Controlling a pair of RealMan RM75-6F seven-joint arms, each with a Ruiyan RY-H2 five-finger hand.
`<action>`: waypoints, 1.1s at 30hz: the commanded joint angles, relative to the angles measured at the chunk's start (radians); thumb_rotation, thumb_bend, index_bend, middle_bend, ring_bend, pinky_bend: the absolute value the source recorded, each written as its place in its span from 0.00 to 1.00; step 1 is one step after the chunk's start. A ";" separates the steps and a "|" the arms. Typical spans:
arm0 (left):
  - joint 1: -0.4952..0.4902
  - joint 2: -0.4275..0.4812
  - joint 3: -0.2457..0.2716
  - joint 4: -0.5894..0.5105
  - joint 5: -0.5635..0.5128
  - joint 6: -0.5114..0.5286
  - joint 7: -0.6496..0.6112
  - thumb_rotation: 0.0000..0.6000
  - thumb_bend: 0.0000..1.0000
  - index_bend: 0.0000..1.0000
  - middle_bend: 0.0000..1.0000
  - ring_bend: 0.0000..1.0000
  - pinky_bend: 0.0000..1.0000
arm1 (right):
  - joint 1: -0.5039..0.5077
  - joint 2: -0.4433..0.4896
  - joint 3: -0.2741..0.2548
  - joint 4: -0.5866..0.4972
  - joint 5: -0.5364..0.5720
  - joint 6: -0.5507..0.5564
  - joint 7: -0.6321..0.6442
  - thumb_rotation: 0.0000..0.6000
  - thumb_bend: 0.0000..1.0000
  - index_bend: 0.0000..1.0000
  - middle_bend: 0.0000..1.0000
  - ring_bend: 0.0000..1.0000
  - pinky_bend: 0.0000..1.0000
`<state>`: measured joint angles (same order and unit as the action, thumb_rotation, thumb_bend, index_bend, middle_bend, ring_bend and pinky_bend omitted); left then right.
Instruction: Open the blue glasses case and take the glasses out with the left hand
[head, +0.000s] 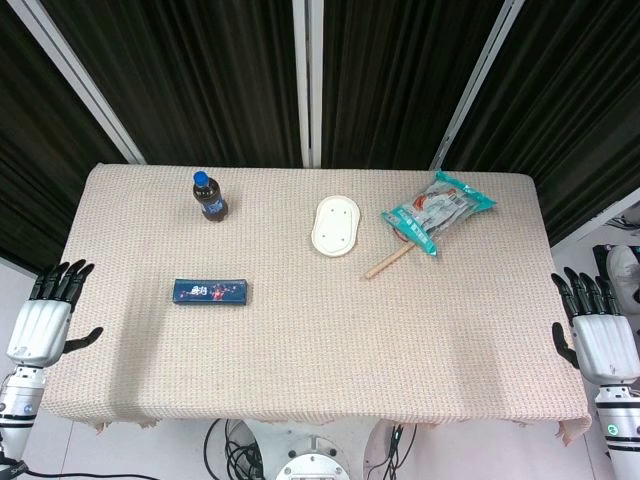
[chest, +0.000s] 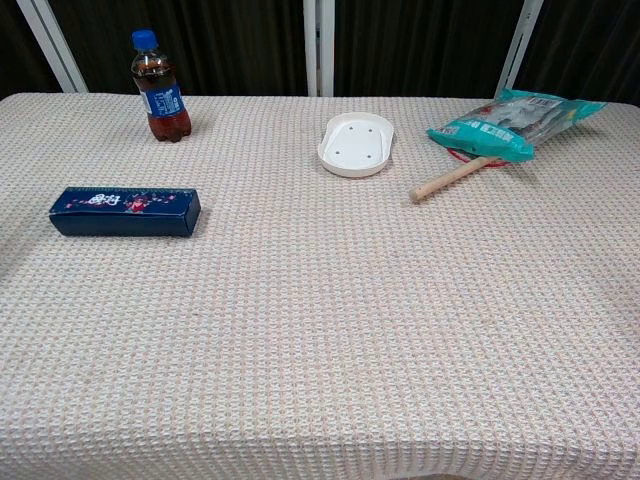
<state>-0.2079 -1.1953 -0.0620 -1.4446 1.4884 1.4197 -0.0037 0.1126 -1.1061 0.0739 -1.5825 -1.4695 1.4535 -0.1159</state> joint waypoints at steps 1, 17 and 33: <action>-0.001 -0.002 -0.001 -0.001 -0.003 -0.003 0.002 1.00 0.15 0.05 0.03 0.00 0.06 | 0.001 -0.001 0.001 0.002 0.000 -0.001 0.002 1.00 0.48 0.00 0.00 0.00 0.00; -0.023 0.026 0.011 -0.054 0.043 -0.025 -0.034 1.00 0.15 0.05 0.04 0.00 0.06 | 0.010 0.003 0.009 0.003 -0.001 -0.009 0.014 1.00 0.48 0.00 0.00 0.00 0.00; -0.203 -0.032 -0.033 -0.153 0.005 -0.261 -0.001 1.00 0.15 0.06 0.08 0.00 0.06 | 0.024 0.020 0.018 -0.014 -0.008 -0.016 0.034 1.00 0.48 0.00 0.00 0.00 0.00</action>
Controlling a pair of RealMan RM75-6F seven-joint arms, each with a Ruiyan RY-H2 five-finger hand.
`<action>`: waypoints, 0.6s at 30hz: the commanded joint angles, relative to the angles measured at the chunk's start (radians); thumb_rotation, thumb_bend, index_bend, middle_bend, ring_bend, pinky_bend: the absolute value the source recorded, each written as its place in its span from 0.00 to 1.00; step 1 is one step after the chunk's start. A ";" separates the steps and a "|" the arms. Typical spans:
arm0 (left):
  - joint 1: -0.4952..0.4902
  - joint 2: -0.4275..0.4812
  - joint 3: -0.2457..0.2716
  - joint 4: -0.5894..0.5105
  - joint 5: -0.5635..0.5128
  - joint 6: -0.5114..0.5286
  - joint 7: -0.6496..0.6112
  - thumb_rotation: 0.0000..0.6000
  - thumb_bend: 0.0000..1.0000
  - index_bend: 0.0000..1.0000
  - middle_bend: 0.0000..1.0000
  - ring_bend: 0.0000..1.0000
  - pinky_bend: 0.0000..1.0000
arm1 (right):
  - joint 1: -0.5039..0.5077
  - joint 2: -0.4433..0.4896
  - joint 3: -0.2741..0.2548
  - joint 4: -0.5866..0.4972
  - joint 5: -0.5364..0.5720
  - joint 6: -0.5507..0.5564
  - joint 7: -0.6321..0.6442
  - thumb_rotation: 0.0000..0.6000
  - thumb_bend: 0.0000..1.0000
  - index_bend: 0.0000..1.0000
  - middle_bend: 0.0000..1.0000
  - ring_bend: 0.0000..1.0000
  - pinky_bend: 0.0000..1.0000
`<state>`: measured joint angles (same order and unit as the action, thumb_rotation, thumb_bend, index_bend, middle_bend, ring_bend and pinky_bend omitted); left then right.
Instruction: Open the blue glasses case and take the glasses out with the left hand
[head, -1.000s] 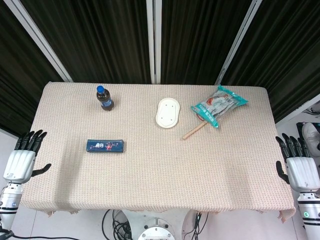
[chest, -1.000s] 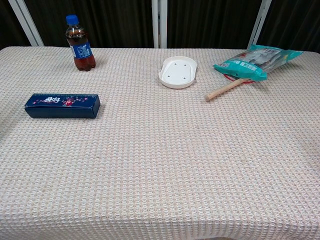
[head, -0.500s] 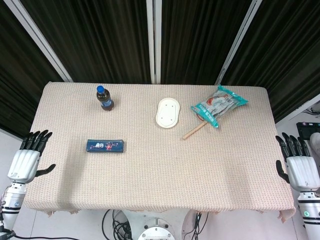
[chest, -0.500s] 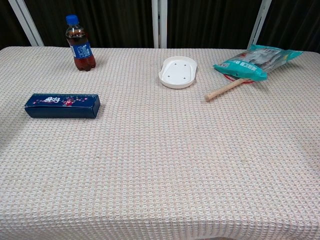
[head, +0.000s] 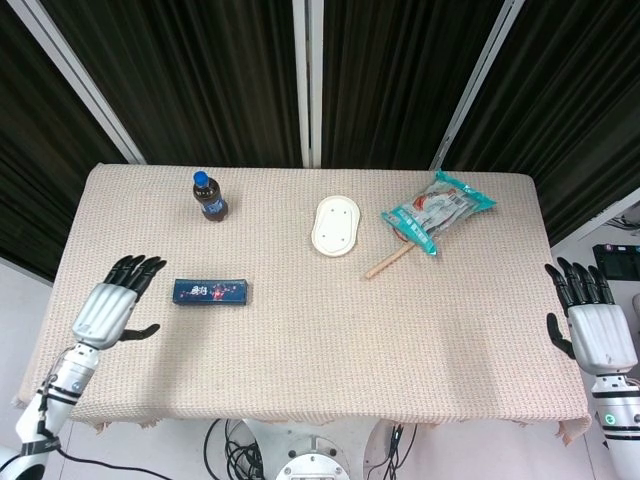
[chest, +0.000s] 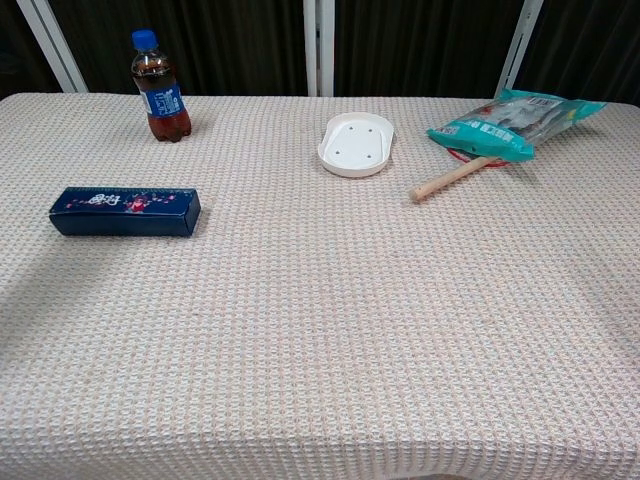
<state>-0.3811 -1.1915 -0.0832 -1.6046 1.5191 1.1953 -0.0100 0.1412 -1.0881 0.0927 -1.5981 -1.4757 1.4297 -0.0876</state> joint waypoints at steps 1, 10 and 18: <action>-0.038 -0.046 -0.011 0.012 -0.029 -0.050 0.011 1.00 0.15 0.06 0.08 0.00 0.06 | -0.007 0.003 -0.001 0.002 -0.001 0.011 0.007 1.00 0.48 0.00 0.00 0.00 0.00; -0.108 -0.135 -0.016 0.085 -0.104 -0.170 0.038 1.00 0.15 0.06 0.11 0.00 0.07 | -0.025 0.017 -0.004 -0.004 0.000 0.035 0.019 1.00 0.48 0.00 0.00 0.00 0.00; -0.140 -0.169 -0.031 0.145 -0.144 -0.205 0.017 1.00 0.20 0.08 0.14 0.00 0.08 | -0.023 0.014 -0.004 -0.002 0.003 0.026 0.019 1.00 0.48 0.00 0.00 0.00 0.00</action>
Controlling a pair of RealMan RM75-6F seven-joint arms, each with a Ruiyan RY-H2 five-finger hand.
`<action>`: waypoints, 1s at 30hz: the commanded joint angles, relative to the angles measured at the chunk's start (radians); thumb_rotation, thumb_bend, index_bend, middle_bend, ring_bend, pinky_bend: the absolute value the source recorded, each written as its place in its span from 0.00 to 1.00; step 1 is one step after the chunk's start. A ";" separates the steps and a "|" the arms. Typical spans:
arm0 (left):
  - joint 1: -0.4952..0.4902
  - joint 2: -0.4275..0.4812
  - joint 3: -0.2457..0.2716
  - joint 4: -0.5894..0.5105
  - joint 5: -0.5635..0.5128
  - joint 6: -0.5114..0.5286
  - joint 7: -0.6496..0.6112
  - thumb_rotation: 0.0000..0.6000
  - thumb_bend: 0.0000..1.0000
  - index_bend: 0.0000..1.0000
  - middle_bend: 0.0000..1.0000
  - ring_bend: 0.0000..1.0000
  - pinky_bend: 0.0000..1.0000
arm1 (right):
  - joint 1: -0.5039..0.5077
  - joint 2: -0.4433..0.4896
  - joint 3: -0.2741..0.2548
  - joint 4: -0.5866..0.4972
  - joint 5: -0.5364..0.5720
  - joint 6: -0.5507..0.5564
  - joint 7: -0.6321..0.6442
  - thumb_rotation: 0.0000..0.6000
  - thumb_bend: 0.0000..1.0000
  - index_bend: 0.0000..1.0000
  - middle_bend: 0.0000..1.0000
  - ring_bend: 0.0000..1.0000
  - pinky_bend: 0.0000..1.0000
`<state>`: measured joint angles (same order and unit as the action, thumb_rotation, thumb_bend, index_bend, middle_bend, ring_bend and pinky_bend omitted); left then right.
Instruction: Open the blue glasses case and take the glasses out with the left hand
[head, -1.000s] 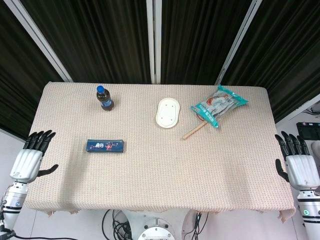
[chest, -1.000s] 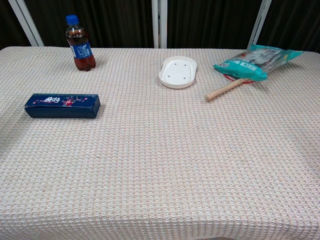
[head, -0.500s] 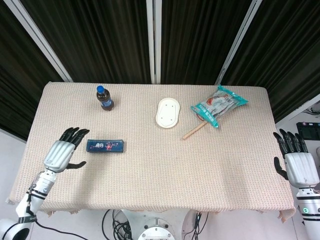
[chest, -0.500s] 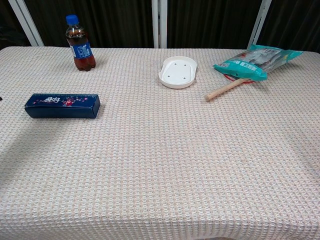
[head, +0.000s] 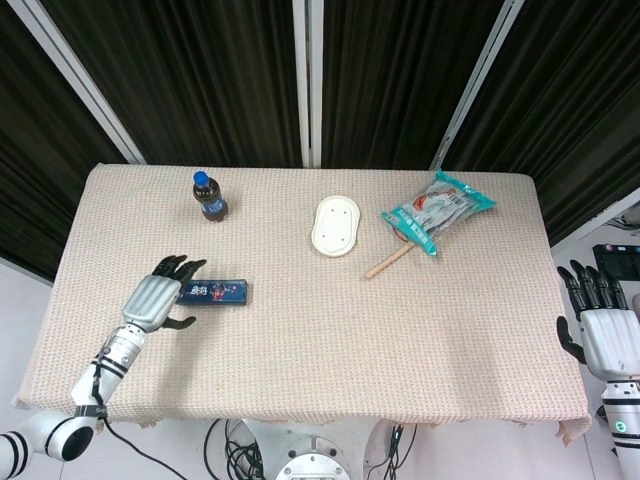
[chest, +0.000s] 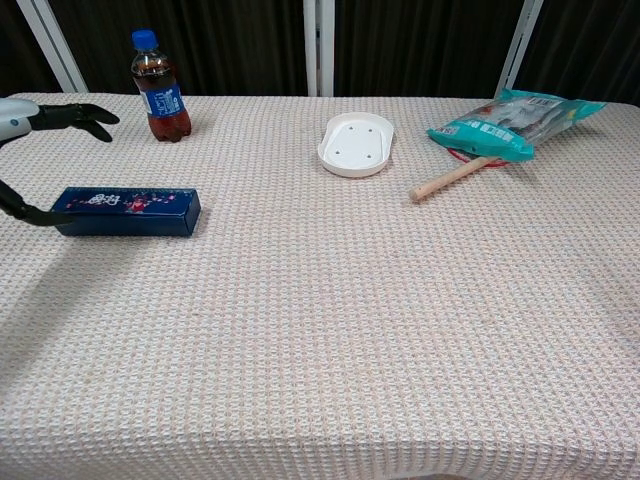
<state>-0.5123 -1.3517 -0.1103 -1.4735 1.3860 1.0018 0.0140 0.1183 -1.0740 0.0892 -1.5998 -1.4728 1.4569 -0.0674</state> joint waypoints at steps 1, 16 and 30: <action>-0.013 -0.014 -0.005 0.023 -0.016 -0.018 -0.010 1.00 0.20 0.08 0.14 0.00 0.08 | 0.001 0.000 0.001 -0.001 0.001 -0.002 -0.001 1.00 0.48 0.00 0.00 0.00 0.00; -0.055 -0.089 0.001 0.164 -0.030 -0.061 -0.064 1.00 0.25 0.11 0.22 0.00 0.09 | -0.008 0.007 0.006 0.007 0.011 0.009 0.017 1.00 0.48 0.00 0.00 0.00 0.00; -0.076 -0.133 0.016 0.265 0.010 -0.053 -0.145 1.00 0.30 0.15 0.29 0.03 0.11 | -0.010 0.006 0.006 0.005 0.015 0.007 0.013 1.00 0.48 0.00 0.00 0.00 0.00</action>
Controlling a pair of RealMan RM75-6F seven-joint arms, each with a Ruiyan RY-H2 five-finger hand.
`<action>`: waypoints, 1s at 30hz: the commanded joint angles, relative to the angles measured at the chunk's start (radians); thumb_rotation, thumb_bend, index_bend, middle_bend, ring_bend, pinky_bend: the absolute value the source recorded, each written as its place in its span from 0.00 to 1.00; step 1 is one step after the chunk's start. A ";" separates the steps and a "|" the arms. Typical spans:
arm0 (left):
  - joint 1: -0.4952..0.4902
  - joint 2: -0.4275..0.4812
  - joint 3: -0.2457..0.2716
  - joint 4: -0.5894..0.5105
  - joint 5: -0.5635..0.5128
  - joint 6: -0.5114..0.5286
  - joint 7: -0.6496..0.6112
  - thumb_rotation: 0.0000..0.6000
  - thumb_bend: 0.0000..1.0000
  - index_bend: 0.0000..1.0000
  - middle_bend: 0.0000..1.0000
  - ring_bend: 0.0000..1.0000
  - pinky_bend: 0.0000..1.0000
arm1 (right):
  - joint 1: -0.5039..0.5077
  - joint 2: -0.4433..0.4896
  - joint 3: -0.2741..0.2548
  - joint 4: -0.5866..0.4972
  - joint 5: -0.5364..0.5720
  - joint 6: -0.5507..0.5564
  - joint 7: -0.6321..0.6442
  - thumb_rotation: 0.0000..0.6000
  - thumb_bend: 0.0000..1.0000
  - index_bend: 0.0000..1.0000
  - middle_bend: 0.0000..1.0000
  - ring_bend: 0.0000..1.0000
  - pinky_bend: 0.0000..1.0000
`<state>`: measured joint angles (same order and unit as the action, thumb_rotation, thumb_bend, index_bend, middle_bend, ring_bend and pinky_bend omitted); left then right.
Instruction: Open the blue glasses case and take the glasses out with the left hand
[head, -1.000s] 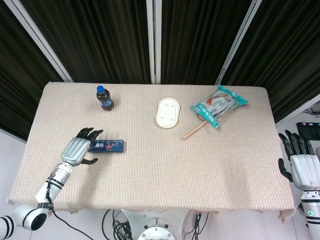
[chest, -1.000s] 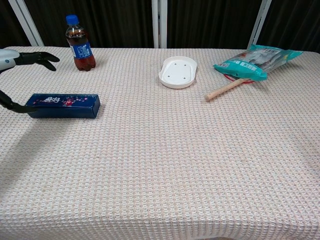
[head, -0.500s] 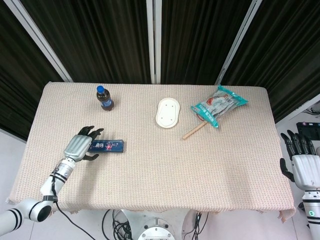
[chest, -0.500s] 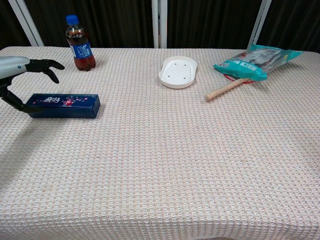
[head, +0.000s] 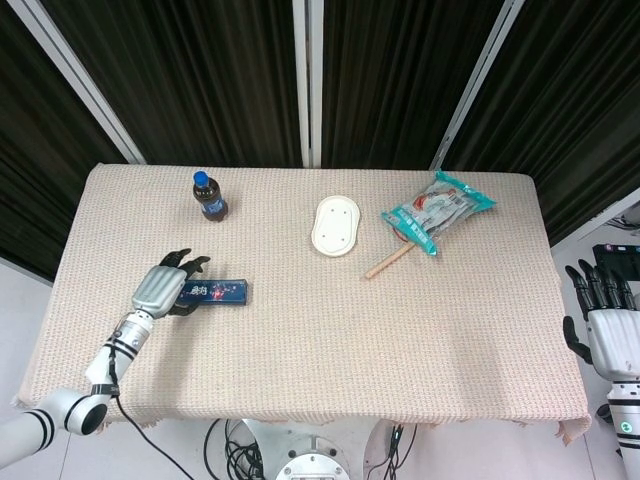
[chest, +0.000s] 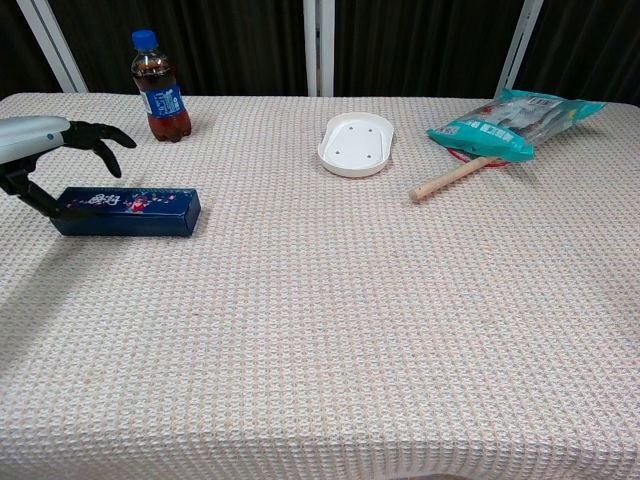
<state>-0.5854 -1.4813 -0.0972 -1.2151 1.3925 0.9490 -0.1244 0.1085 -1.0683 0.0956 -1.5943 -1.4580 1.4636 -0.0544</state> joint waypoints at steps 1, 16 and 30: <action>-0.004 -0.004 0.005 0.010 0.004 -0.003 -0.012 1.00 0.30 0.15 0.29 0.03 0.11 | 0.000 0.001 0.000 -0.001 0.001 0.000 -0.001 1.00 0.48 0.00 0.00 0.00 0.00; -0.019 -0.009 0.015 0.035 0.002 -0.024 -0.032 1.00 0.32 0.18 0.32 0.04 0.11 | 0.000 0.001 -0.002 -0.003 0.007 -0.010 -0.008 1.00 0.48 0.00 0.00 0.00 0.00; -0.028 -0.019 0.001 0.052 0.006 -0.007 -0.099 1.00 0.44 0.26 0.45 0.12 0.16 | -0.001 -0.002 -0.002 0.004 0.010 -0.013 -0.005 1.00 0.48 0.00 0.00 0.00 0.00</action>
<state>-0.6128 -1.4998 -0.0954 -1.1636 1.3989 0.9425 -0.2225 0.1077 -1.0698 0.0936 -1.5906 -1.4482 1.4504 -0.0593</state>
